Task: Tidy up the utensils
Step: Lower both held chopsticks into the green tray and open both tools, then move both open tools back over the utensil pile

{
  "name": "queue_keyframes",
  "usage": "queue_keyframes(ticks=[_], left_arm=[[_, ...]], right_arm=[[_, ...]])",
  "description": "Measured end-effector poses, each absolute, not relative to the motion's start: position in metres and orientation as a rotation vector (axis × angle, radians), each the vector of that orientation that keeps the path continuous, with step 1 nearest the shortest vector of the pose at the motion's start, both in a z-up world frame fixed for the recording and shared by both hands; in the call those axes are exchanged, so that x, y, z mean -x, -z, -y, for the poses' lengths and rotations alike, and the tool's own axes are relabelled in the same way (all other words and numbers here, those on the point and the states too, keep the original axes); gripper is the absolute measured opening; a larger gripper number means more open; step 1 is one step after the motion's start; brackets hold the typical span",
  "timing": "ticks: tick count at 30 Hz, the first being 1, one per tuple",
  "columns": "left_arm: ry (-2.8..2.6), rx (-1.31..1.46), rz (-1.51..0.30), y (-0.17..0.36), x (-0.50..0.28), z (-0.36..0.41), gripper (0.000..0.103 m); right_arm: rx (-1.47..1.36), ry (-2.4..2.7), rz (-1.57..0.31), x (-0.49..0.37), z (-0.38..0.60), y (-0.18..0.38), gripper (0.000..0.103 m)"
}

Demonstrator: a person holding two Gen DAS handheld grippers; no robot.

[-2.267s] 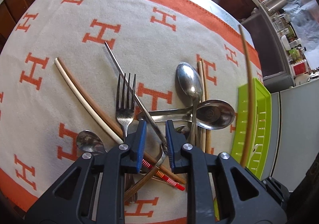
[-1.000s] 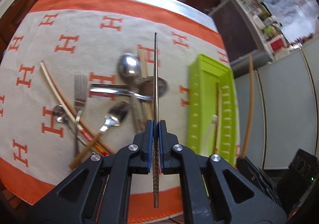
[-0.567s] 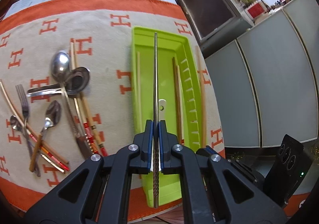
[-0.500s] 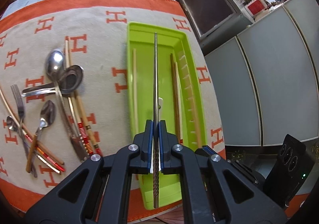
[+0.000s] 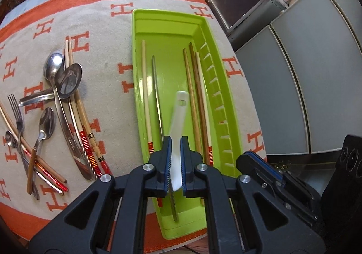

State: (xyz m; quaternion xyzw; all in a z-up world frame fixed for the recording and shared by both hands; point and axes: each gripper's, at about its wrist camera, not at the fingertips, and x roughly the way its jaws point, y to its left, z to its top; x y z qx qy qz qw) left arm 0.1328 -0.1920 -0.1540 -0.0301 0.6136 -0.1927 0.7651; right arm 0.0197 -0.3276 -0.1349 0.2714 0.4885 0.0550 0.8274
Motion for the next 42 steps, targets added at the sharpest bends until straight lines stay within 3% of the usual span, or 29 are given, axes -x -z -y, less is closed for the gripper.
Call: queue_keyframes(ticks=[21,42], left_arm=[[0.312,-0.020,-1.204,0.128,-0.093,0.104,0.008],[0.091,0.091,-1.248,0.178,-0.080,-0.022,0.008]], right_arm=[[-0.471,-0.139,-1.046,-0.020,0.287,0.122,0.008],[-0.322,-0.275,-1.128,-0.036,0.198,0.127,0.008]])
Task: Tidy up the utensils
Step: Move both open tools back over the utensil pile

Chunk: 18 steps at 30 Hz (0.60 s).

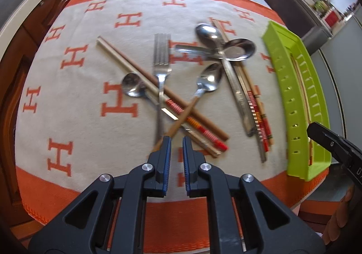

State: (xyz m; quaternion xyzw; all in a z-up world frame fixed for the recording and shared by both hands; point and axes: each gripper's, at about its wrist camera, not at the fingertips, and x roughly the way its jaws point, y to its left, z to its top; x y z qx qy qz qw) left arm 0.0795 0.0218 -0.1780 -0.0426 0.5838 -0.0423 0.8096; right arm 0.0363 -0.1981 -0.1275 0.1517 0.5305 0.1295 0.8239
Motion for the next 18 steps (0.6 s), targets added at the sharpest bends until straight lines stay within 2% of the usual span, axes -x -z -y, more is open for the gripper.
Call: queue_keyframes(ticks=[18], left_arm=[[0.210,0.290,-1.239,0.176,-0.103,-0.077,0.008]], right_arm=[[-0.401,-0.409,-1.206,-0.087,0.155,0.152,0.008]])
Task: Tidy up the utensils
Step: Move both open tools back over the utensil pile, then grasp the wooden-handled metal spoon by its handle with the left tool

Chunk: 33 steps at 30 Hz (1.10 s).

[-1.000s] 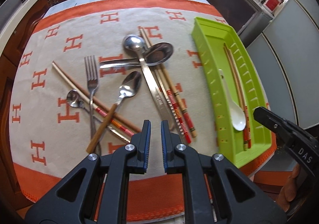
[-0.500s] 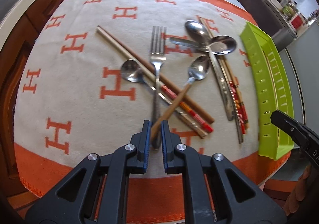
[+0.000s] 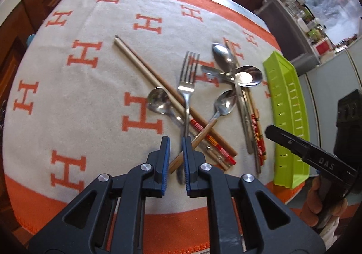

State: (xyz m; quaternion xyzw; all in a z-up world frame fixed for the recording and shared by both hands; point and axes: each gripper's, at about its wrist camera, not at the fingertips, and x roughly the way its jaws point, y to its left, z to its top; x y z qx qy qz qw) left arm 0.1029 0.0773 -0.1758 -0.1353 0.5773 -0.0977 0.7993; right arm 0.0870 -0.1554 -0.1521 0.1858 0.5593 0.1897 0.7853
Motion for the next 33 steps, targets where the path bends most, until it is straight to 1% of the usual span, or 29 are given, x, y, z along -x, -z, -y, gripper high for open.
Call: queue_keyframes(ticks=[15,18,21,29,33], left_arm=[[0.395,-0.027,-1.136,0.181,-0.111,0.005,0.008],[0.413,-0.078,-1.149,0.189,-0.120,0.016,0.008],[0.414,-0.118,-1.171,0.198,-0.127,0.024,0.008],[0.441,-0.166,-1.110,0.177,-0.123,0.023,0.008],[0.399,-0.233,-1.134,0.185,-0.129,0.024,0.008]], right_arm=[[-0.441,-0.450,-1.237,-0.090,0.147,0.165,0.008],[-0.445,-0.448,-1.239,-0.088,0.150,0.166,0.008],[-0.453,-0.445,-1.240,-0.087,0.153,0.167,0.008],[-0.471,-0.449,-1.220,-0.082,0.161,0.164,0.008],[-0.475,-0.459,-1.219,-0.081,0.160,0.165,0.008]])
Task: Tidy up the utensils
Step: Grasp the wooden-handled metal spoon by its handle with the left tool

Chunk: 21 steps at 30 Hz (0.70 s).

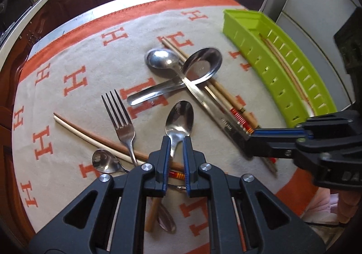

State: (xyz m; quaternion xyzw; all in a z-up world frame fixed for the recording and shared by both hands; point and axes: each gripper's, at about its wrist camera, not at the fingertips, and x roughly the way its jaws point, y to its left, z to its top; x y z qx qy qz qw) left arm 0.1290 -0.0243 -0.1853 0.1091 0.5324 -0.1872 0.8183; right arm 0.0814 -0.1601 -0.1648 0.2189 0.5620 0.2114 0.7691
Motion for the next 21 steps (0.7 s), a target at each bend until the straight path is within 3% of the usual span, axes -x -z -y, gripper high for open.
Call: queue_keyframes(ticks=[6,8,10,18,20,21], left_arm=[[0.405,-0.257,-1.160,0.190,-0.134,0.024,0.008],[0.409,-0.265,-1.166,0.190,-0.136,0.023,0.012],[0.401,-0.277,-1.187,0.195,-0.138,0.022,0.025],[0.406,-0.373,-1.182,0.198,-0.137,0.032,0.025],[0.414,-0.378,-1.191,0.198,-0.138,0.035,0.017],[0.418,-0.379,-1.198,0.198,-0.138,0.037,0.005]], right_arm=[[-0.464,-0.476,-1.211,-0.076,0.160,0.162,0.008],[-0.470,-0.476,-1.211,-0.076,0.161,0.162,0.008],[-0.477,-0.475,-1.212,-0.076,0.163,0.163,0.008],[-0.493,-0.472,-1.210,-0.075,0.167,0.163,0.008],[-0.494,-0.473,-1.209,-0.074,0.168,0.163,0.008],[-0.494,-0.472,-1.209,-0.074,0.168,0.163,0.008]])
